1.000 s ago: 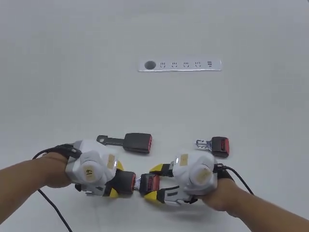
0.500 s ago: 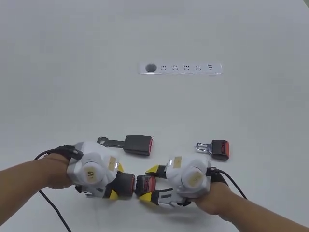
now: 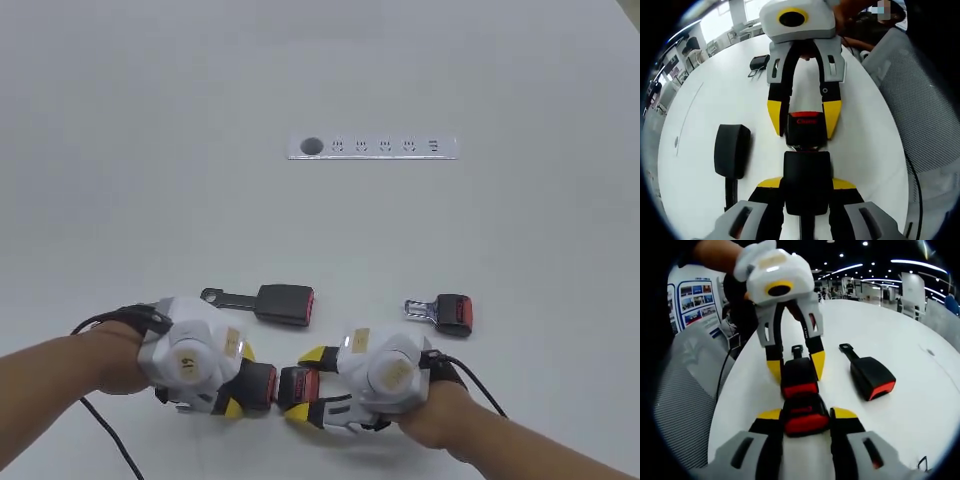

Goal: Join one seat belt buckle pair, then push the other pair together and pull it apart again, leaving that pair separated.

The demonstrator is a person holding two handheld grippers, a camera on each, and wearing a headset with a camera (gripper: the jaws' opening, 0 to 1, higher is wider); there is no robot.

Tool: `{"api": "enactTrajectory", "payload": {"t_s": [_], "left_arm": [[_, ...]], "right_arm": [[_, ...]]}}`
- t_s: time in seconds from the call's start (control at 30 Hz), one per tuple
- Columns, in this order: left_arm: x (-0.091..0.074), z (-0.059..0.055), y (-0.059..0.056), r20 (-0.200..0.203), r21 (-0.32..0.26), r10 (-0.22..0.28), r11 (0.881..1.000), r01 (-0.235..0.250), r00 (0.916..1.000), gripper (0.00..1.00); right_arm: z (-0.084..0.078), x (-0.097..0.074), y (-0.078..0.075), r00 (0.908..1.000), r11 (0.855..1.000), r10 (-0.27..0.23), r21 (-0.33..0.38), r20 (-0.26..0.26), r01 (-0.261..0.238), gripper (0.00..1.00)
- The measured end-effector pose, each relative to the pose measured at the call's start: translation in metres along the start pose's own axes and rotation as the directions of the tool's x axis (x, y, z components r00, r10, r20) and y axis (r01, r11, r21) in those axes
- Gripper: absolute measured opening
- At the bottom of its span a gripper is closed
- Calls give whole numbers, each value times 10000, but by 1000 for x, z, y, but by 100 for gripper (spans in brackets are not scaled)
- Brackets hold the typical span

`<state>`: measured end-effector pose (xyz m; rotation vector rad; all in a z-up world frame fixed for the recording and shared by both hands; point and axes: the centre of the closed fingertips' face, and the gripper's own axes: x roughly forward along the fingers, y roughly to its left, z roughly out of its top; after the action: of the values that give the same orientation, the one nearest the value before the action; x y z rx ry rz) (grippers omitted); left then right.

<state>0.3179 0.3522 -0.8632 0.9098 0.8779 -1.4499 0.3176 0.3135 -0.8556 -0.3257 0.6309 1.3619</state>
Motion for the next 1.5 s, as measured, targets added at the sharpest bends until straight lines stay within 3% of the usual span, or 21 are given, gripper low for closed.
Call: {"api": "enactTrajectory", "payload": {"t_s": [0.27,1.27,1.5], "left_arm": [[-1,0,-1,48,-1,24,10000,-24,10000,35],[-6,-1,-2,1430,99,207,9997,-224,9895,35],[-5,-1,-1,1655,-197,299,9994,-270,9858,35]], "right_arm": [[-1,-1,0,9999,9999,-113,-58,40,114,37],[-3,-3,0,9974,9990,-105,-434,714,136,35],[-2,-3,0,9956,9992,-139,-354,922,172,35]]}}
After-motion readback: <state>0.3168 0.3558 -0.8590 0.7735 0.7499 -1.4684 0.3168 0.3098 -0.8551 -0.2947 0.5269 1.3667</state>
